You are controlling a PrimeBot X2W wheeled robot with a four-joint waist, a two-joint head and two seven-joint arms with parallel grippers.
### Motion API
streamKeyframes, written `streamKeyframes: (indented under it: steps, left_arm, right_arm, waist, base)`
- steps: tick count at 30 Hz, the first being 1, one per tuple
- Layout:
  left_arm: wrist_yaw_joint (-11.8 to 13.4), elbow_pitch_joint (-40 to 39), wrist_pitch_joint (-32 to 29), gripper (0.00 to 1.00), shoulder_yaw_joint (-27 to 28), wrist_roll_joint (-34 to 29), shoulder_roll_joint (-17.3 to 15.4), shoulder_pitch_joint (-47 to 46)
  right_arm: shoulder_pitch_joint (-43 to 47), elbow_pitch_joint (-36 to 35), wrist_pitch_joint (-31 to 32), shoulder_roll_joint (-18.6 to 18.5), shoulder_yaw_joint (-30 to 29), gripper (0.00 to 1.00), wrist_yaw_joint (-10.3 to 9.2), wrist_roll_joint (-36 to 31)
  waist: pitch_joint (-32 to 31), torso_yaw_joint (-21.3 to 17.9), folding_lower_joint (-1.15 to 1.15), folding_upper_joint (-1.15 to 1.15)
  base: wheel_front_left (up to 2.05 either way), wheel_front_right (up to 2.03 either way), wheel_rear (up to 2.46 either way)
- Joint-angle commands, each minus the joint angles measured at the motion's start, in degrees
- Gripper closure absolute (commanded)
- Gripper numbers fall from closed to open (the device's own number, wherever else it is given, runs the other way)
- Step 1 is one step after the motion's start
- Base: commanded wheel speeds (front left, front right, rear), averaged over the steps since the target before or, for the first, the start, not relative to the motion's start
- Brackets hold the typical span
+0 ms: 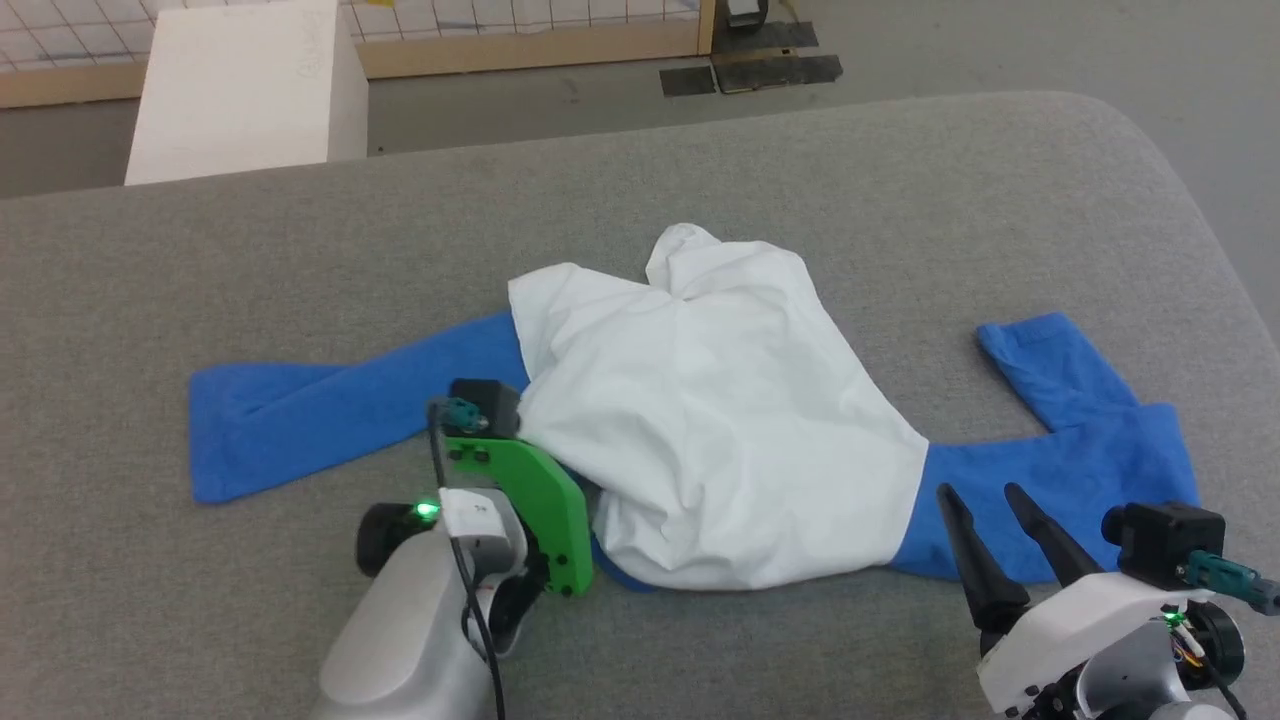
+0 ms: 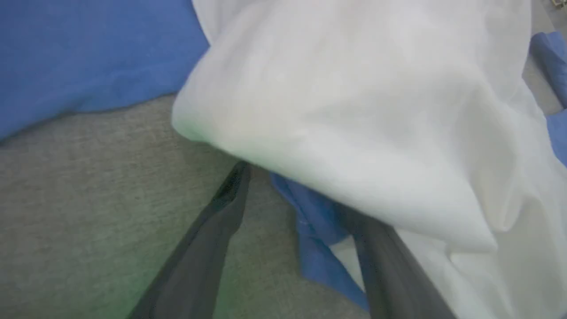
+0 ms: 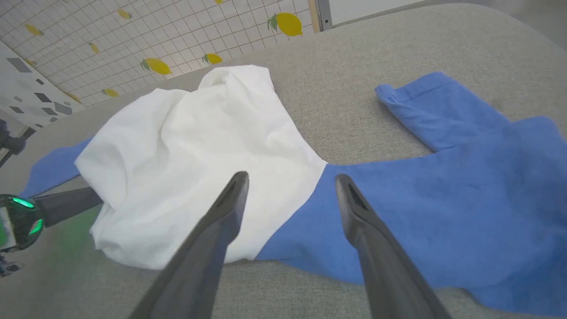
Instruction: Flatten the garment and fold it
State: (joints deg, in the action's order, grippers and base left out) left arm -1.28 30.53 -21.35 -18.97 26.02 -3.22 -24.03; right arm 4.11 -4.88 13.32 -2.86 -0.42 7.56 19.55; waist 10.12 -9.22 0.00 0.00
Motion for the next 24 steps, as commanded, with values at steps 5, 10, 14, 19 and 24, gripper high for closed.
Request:
streamKeyframes:
  steps: [5, 10, 14, 19, 24]
  left_arm:
    - [-2.14, -0.69, 0.20, 1.00, -2.37, 2.29, 0.34, 2.82]
    - [-0.33, -3.06, 5.77, 1.00, -0.47, 2.69, 0.12, 4.83]
    - [1.39, -5.78, 8.70, 1.00, 1.78, 3.25, -1.25, 7.81]
    - [8.23, -11.23, 13.86, 1.00, 7.95, 3.48, -3.57, 13.34]
    - [14.49, -17.14, 15.94, 1.00, 13.28, 3.73, -5.41, 20.40]
  right_arm:
    - [-0.56, 0.22, 0.01, -0.02, -0.11, 0.00, -0.08, -0.44]
    - [-0.07, -0.02, 0.30, -0.02, -0.36, 0.00, -0.08, -0.39]
    - [0.56, -0.25, 0.47, -0.02, -1.01, 0.00, -0.08, -0.48]
    - [0.89, -0.61, 0.18, -0.02, -1.89, 0.00, -0.08, -0.39]
    - [0.86, -0.53, -0.41, -0.02, -2.47, 0.00, -0.08, -0.75]
  waist:
    - [-2.47, 2.68, 0.00, 0.00]
    - [-3.81, 4.86, 0.00, 0.00]
    - [-4.75, 6.95, 0.00, 0.00]
    - [-5.22, 9.27, 0.00, 0.00]
    - [-4.58, 11.74, 0.00, 0.00]
  base:
    - [0.00, 0.00, 0.00]
    - [0.00, 0.00, 0.00]
    - [0.00, 0.00, 0.00]
    - [0.00, 0.00, 0.00]
    - [0.00, 0.00, 0.00]
